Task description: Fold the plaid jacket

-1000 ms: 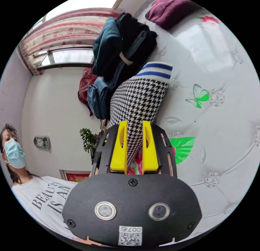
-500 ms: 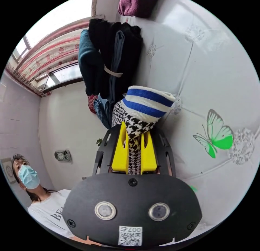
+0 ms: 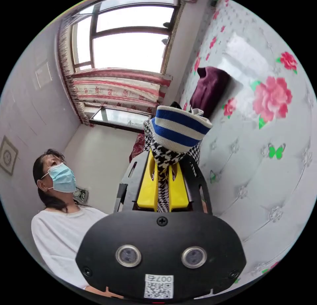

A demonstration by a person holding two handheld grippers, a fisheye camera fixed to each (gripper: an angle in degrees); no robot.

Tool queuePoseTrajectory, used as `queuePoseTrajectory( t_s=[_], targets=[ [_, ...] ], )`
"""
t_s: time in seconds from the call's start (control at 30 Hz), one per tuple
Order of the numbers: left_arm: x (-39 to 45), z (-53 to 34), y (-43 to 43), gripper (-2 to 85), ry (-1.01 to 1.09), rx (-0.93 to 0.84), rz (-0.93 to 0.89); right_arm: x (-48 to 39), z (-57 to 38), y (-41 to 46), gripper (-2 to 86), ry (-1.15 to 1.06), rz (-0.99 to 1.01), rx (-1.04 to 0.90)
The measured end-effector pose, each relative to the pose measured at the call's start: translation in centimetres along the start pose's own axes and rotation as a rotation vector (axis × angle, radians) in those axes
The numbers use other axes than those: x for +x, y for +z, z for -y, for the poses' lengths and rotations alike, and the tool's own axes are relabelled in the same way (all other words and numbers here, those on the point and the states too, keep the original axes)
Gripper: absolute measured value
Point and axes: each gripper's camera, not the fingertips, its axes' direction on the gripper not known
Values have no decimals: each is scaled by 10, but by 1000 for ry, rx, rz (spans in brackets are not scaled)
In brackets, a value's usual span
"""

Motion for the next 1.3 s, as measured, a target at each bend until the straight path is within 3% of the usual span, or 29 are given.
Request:
queuePoseTrajectory(
  t_s=[0.07, 0.2, 0.33, 0.43, 0.6, 0.77, 0.97, 1.03, 1.17, 1.3],
  targets=[
    [27, 66, 30, 75, 147, 2, 4, -26, 44, -1, 19, -109, 2, 86],
    [45, 167, 70, 85, 218, 21, 78, -39, 118, 31, 27, -205, 11, 201],
    [18, 202, 103, 100, 142, -8, 351, 1, 173, 107, 53, -129, -263, 269],
    [-5, 139, 120, 88, 174, -52, 505, 53, 155, 168, 67, -36, -440, 136],
    [-48, -23, 129, 85, 120, -223, 663, 103, 21, 227, 67, 1, -468, -117],
    [-40, -167, 110, 80, 67, -426, 829, 74, -137, 256, 62, -111, -820, -518],
    [-27, -227, 150, 62, 200, -690, 926, 37, -262, 315, 60, -273, -1109, -876],
    [-26, -232, 162, 47, 195, -702, 955, 34, -293, 343, 61, -318, -1155, -925],
    [-22, -229, 182, 40, 275, -740, 1002, 23, -338, 391, 63, -415, -1279, -806],
    [-28, -218, 184, 39, 289, -734, 983, 24, -343, 394, 62, -375, -1199, -697]
  ],
)
